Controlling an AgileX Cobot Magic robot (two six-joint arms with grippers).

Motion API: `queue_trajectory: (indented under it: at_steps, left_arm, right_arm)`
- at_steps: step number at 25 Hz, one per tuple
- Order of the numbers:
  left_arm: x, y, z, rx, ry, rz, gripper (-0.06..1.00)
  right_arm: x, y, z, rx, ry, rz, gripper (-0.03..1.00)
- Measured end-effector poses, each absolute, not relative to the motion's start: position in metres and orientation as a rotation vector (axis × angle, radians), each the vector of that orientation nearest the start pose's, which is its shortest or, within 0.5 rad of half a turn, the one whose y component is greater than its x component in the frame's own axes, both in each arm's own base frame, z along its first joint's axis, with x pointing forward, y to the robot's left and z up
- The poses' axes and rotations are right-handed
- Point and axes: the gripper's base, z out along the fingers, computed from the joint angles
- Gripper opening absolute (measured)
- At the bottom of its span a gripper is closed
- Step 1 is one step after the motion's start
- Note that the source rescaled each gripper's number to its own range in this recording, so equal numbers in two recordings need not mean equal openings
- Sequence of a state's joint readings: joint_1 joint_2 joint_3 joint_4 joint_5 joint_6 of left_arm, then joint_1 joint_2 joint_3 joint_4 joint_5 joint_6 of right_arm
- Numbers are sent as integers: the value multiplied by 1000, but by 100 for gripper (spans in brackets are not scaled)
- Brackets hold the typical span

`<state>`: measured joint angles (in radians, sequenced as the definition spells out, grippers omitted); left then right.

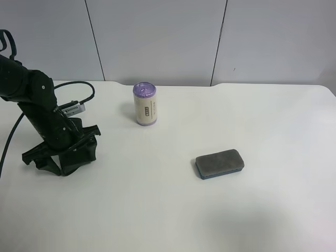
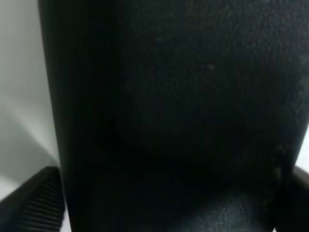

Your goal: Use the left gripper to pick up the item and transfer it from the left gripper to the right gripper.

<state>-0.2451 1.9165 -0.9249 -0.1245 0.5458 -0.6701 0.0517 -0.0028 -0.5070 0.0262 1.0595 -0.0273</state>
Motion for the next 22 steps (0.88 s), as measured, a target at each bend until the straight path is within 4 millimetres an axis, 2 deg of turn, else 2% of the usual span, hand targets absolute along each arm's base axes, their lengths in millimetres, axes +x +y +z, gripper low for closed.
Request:
queue_trajectory:
  at_steps: [1, 2, 3, 14, 22]
  left_arm:
    - [305, -82, 102, -799, 2954, -179, 17]
    - [305, -82, 102, -798, 2954, -179, 10]
    - [305, -82, 102, -798, 2954, -179, 9]
    - [302, -82, 104, -743, 2984, -169, 7]
    - [292, -80, 151, -482, 2982, -199, 7]
  right_arm:
    - [-6, 2, 279, -82, 2032, 47, 96]
    - [-6, 2, 279, -82, 2032, 47, 96]
    - [-6, 2, 279, -82, 2032, 47, 96]
    - [-6, 2, 279, -82, 2032, 47, 96]
    - [-6, 2, 279, -82, 2032, 47, 96]
